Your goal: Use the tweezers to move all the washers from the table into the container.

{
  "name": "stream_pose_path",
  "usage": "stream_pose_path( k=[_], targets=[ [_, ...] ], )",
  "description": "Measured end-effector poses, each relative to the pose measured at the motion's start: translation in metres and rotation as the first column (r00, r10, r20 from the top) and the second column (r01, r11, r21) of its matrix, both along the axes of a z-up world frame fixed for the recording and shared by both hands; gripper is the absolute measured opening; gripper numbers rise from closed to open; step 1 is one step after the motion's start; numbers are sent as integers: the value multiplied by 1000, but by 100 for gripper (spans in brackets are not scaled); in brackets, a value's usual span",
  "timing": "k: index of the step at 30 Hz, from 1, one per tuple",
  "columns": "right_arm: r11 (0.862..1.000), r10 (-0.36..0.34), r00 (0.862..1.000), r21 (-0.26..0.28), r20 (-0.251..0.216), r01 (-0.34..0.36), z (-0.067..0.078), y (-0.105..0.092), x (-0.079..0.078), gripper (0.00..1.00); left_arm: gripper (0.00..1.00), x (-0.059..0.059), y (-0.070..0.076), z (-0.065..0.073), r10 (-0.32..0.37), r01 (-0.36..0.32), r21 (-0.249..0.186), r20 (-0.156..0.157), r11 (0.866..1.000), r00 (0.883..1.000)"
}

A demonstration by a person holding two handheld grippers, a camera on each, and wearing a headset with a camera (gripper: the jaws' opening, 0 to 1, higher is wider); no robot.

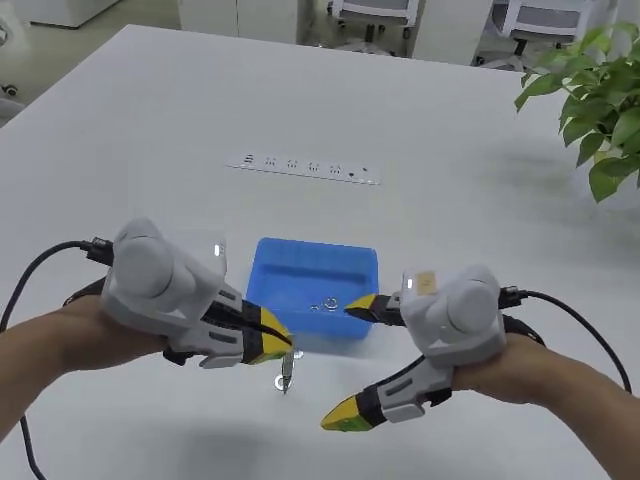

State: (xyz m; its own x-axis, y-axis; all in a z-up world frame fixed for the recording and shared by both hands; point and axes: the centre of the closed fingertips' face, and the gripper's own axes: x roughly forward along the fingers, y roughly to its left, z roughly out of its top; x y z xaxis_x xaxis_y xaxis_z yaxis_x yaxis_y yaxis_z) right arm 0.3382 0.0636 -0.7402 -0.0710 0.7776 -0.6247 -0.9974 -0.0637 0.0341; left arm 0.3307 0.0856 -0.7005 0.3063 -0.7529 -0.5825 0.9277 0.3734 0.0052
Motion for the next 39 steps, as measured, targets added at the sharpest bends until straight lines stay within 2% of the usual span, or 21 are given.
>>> stream_pose_path(
  k=[8, 11, 13, 15, 22, 24, 26, 27, 29, 32, 39],
  targets=[
    [997, 81, 996, 3, 32, -81, 0, 13, -4, 70, 5, -2, -1, 0, -10, 10, 10, 6, 1000, 1000],
    [993, 118, 992, -5, 40, -118, -2, 16, -7, 59, 5, -2, -2, 0, -14, 14, 12, 7, 1000, 1000],
    [989, 148, 987, -34, 62, -146, -6, 16, -7, 52, 5, -3, -2, 0, -16, 16, 14, 9, 1000, 1000],
    [985, 168, 984, -38, 60, -165, -6, 19, -9, 45, 5, -3, -2, 1, -20, 20, 18, 11, 1000, 1000],
    [974, 223, 972, -46, 80, -220, -7, 29, -12, 30, 5, -4, -2, 3, -23, 23, 21, 9, 1000, 1000],
    [971, 239, 967, -47, 88, -236, -7, 32, -13, 29, 5, -5, -2, 3, -25, 25, 21, 9, 999, 1000],
    [966, 253, 960, -81, 116, -245, -12, 33, -10, 26, 5, -5, -2, 3, -27, 26, 23, 9, 999, 1000],
    [964, 262, 958, -80, 120, -254, -13, 34, -11, 25, 5, -5, -2, 3, -27, 27, 23, 10, 999, 1000],
    [962, 270, 957, -64, 104, -264, -12, 38, -14, 24, 5, -5, -2, 3, -28, 27, 23, 9, 999, 1000],
    [954, 297, 948, -78, 116, -290, -14, 41, -17, 21, 5, -5, -2, 3, -29, 29, 24, 9, 999, 1000],
    [946, 322, 939, -81, 119, -315, -15, 45, -19, 13, 5, -6, -3, 2, -36, 35, 29, 10, 999, 999]
  ],
)
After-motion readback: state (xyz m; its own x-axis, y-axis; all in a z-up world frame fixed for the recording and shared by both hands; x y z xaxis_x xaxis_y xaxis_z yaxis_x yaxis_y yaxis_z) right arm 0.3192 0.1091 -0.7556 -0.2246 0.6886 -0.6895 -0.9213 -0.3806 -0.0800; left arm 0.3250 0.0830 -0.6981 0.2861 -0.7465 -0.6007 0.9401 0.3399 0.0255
